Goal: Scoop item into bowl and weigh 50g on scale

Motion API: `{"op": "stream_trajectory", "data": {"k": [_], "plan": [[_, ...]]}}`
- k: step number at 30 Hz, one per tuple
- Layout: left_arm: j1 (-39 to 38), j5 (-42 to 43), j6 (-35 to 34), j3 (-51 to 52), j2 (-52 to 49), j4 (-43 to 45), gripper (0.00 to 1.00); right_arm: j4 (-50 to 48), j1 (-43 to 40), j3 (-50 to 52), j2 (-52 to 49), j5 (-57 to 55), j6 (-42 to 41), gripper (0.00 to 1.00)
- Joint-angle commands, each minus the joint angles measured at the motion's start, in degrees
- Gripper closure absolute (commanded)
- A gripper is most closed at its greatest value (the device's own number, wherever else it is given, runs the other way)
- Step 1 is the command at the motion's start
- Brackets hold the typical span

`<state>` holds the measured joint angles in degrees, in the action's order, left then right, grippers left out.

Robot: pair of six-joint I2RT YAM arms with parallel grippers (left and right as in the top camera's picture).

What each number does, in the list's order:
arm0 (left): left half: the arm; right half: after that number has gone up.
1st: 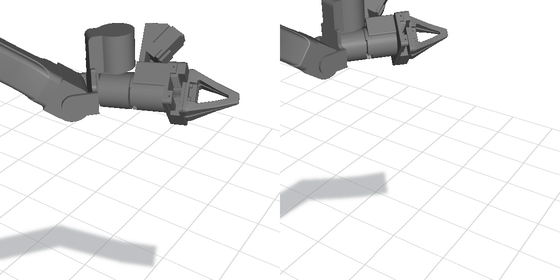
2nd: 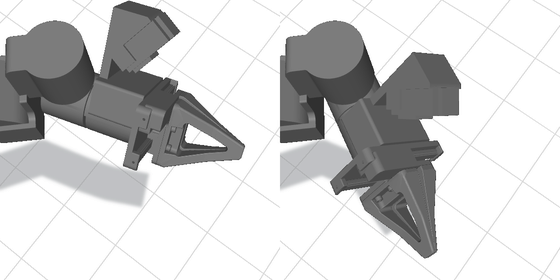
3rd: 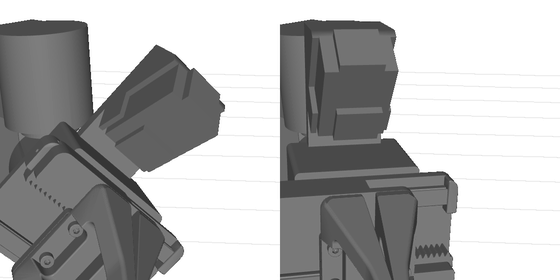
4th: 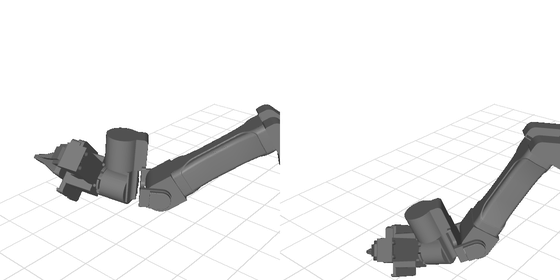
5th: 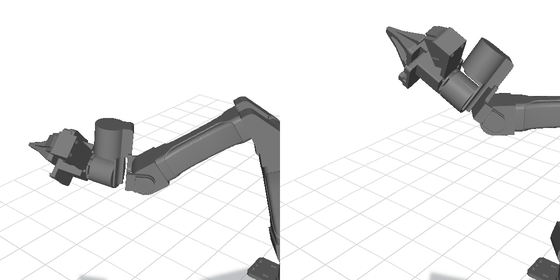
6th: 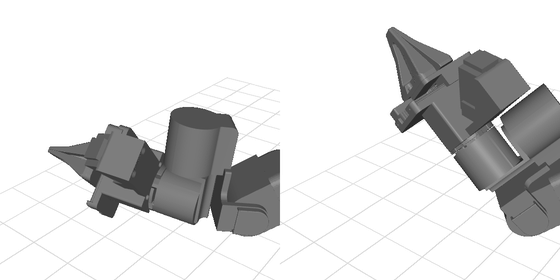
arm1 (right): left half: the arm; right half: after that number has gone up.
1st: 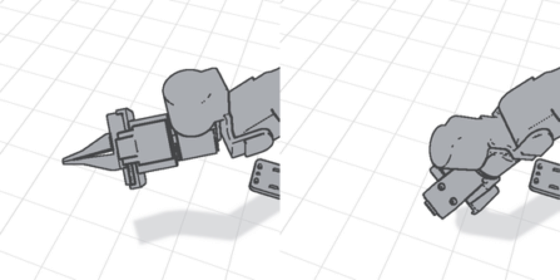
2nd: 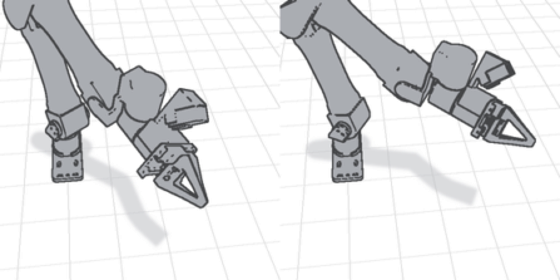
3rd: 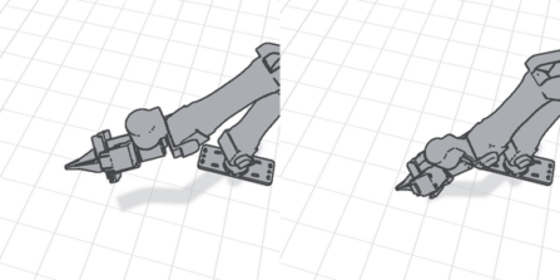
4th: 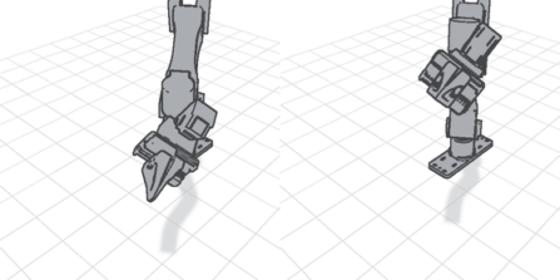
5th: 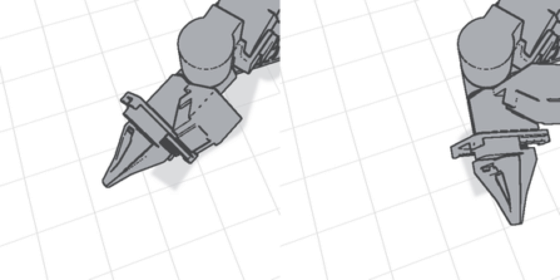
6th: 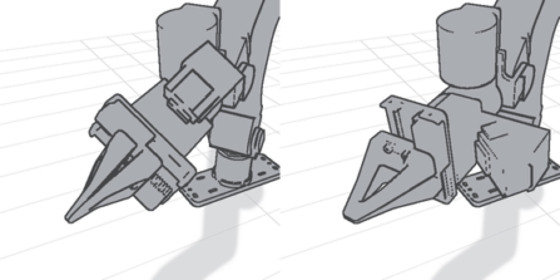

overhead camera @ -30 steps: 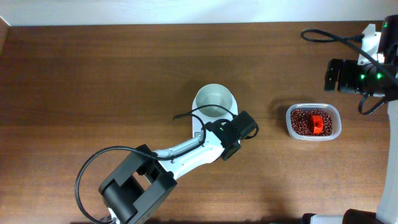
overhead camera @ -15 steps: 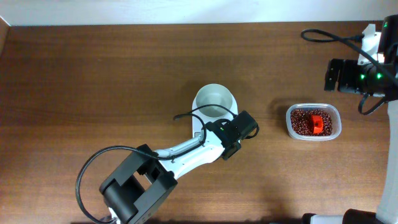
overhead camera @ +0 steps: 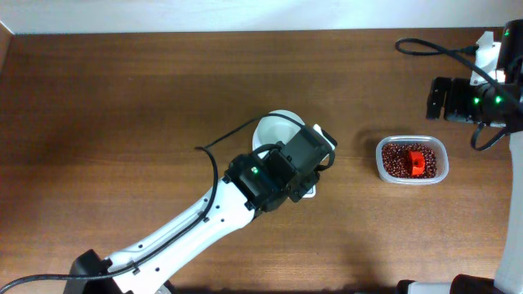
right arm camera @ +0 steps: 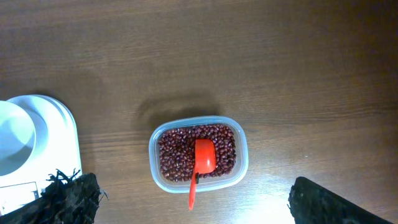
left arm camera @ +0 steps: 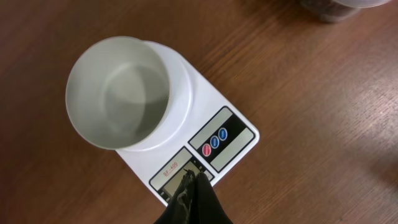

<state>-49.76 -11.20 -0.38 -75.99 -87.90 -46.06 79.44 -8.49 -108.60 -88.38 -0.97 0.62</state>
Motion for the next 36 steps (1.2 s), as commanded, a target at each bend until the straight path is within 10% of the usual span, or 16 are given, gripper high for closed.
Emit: {"op": "stream_trajectory", "data": {"k": [1,36], "plan": [[3.39,0.96,-3.89,0.13,-1.27,-0.02,1.00,0.02,-0.26,-0.52,0.26,0.33,-0.22,0.01],[-0.35,-2.45,2.38,0.87,-22.47,3.23,1.00,0.02,-0.20,-0.52,0.26,0.33,-0.22,0.01]]}}
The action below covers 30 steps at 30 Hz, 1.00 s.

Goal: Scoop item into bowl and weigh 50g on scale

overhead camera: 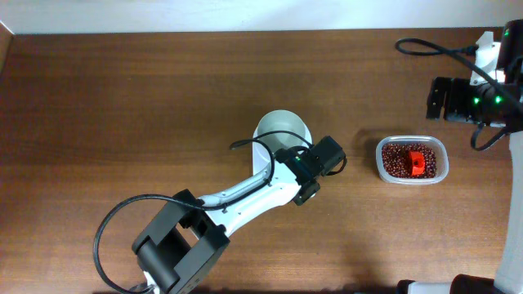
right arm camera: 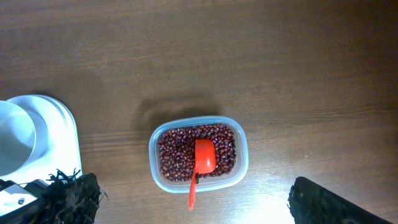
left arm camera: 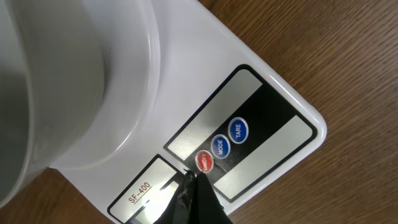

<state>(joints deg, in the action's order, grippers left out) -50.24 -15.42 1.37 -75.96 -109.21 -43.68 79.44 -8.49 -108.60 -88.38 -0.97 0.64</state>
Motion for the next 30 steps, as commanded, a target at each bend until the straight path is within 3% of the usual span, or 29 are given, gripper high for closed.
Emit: {"op": "stream_trajectory", "data": {"k": [1,30], "plan": [[0.13,1.66,0.17,1.27,-1.16,1.44,1.00,0.04,-0.20,-0.52,0.26,0.33,-0.24,0.01],[0.76,-1.53,0.20,1.84,-4.37,3.23,1.00,0.04,-0.20,-0.52,0.26,0.33,-0.24,0.01]]}}
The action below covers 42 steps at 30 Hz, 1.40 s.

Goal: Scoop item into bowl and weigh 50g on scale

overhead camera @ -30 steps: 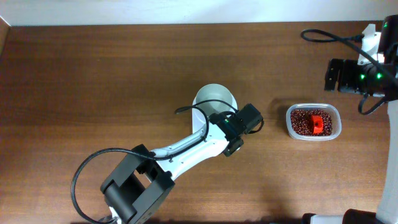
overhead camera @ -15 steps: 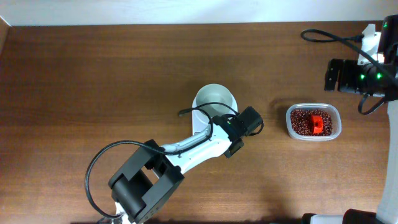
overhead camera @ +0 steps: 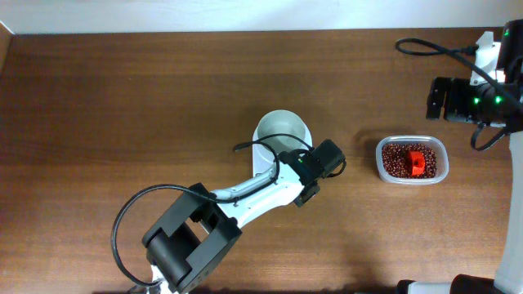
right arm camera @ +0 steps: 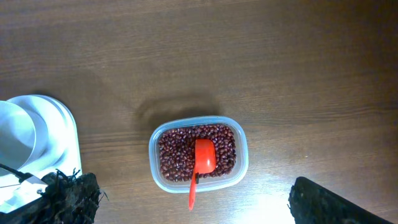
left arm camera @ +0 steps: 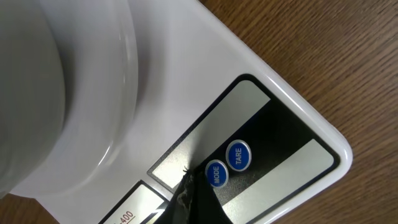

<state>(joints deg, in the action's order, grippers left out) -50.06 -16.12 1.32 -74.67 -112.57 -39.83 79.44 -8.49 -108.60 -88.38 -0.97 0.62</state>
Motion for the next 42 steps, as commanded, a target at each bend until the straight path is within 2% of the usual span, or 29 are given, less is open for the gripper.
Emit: {"op": "stream_trajectory", "data": {"k": [1,19,22,30,34,42], "plan": [[0.59,-0.83,0.24,0.55,-0.98,-0.74,1.00,0.04,-0.20,-0.52,0.26,0.31,-0.22,0.01],[0.61,0.28,0.28,0.66,-2.62,-0.94,1.00,0.02,-0.20,-0.52,0.24,0.33,-0.22,0.01],[0.61,3.06,3.13,0.66,-3.58,-0.70,1.00,0.02,-0.20,-0.52,0.24,0.33,-0.22,0.01],[0.61,2.73,3.10,0.00,-3.56,-1.03,1.00,0.02,-0.20,-0.52,0.24,0.33,-0.22,0.01],[0.63,1.95,3.06,-1.05,1.44,-2.56,1.00,0.02,-0.20,-0.52,0.26,0.33,-0.22,0.01],[1.03,1.95,0.79,-1.16,19.56,-2.93,1.00,0.02,-0.20,-0.52,0.24,0.33,-0.22,0.01]]}}
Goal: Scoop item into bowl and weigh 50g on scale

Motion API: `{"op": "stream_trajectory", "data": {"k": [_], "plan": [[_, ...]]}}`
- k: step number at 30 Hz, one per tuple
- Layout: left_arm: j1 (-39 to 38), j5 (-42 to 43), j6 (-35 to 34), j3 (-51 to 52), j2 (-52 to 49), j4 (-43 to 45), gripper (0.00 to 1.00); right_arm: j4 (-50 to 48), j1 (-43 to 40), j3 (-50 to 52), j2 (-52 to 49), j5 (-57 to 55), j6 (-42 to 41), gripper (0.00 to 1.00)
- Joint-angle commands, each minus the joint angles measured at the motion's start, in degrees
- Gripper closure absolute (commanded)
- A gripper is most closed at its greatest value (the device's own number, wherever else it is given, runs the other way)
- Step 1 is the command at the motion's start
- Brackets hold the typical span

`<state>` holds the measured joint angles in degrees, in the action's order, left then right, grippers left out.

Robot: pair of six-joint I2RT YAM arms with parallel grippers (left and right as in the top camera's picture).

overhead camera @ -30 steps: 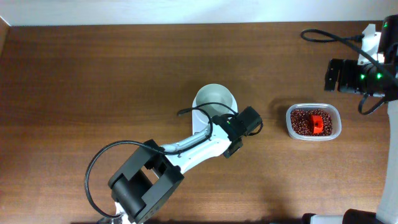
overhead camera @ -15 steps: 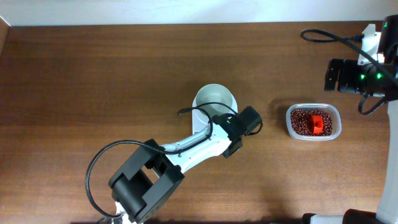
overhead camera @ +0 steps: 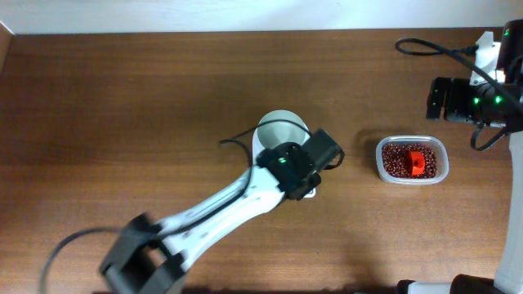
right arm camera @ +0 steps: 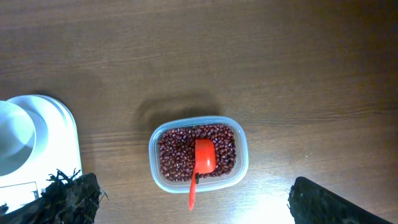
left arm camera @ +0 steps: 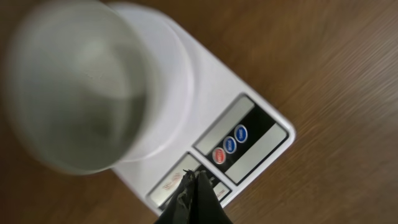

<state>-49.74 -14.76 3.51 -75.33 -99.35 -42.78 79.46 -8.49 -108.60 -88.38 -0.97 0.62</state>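
A white scale (left arm camera: 205,87) carries an empty white bowl (left arm camera: 74,87), blurred in the left wrist view. The scale's panel has a red button (left arm camera: 218,155) and two blue ones. My left gripper (left arm camera: 194,175) is shut with nothing in it and hangs above the panel's front edge. In the overhead view the left arm covers most of the scale, leaving the bowl (overhead camera: 282,127) showing. A clear container (right arm camera: 198,154) of red beans holds a red scoop (right arm camera: 204,155). My right gripper (right arm camera: 193,211) stands open high above it.
The container (overhead camera: 412,160) sits on the brown wooden table, to the right of the scale. The right arm's body (overhead camera: 470,100) and its cable are at the far right edge. The scale's corner (right arm camera: 59,137) shows at the left of the right wrist view.
My left gripper has risen away from the scale's panel; its shut tips covered the red button and now hang higher, with that button in sight. The right arm has not moved.
My shut left gripper first hung above the scale's front edge. Then it was low with its tips beside the red button, then over that button. Now it is raised again. The right gripper stayed open above the bean container throughout.
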Motion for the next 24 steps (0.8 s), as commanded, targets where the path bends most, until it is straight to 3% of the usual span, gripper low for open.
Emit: {"op": "stream_trajectory", "data": {"k": [1,5,13,18,24], "plan": [[1.53,0.37,-2.60,-0.50,9.07,0.04,1.00,0.00,-0.20,-0.52,0.24,0.33,-0.22,0.01],[10.58,-0.09,-8.07,-0.55,13.73,1.25,1.00,0.00,-0.20,-0.52,0.24,0.33,-0.22,0.01],[40.44,-0.04,-13.35,-0.52,12.41,14.80,1.00,0.00,-0.20,-0.52,0.24,0.33,-0.22,0.01],[55.15,0.02,-18.58,-0.52,7.04,20.04,1.00,0.00,-0.20,-0.52,0.24,0.33,-0.22,0.01],[65.99,5.73,-26.23,-0.52,-3.26,20.92,1.00,0.00,-0.20,-0.52,0.24,0.33,-0.22,0.01]]}}
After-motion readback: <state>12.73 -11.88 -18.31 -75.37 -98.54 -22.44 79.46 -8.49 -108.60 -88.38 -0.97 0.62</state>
